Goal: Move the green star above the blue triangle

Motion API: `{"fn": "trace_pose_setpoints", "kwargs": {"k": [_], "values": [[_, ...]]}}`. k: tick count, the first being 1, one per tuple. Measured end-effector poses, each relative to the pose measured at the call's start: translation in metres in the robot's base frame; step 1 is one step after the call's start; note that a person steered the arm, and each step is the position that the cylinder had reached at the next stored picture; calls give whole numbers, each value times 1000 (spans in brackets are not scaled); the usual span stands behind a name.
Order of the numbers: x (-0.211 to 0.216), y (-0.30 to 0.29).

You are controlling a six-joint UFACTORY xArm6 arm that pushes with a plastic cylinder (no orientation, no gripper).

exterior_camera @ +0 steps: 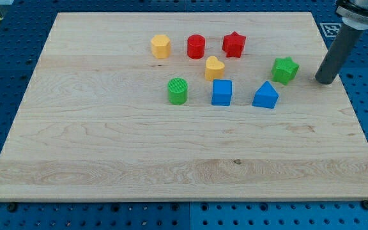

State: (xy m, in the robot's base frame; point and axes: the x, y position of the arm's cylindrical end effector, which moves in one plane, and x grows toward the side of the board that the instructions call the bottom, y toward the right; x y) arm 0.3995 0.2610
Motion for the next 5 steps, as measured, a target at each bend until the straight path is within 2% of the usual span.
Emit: {"fn": "trace_pose_setpoints", "kwargs": {"k": [2, 5], "values": [[-13, -18], [-8, -48]]}}
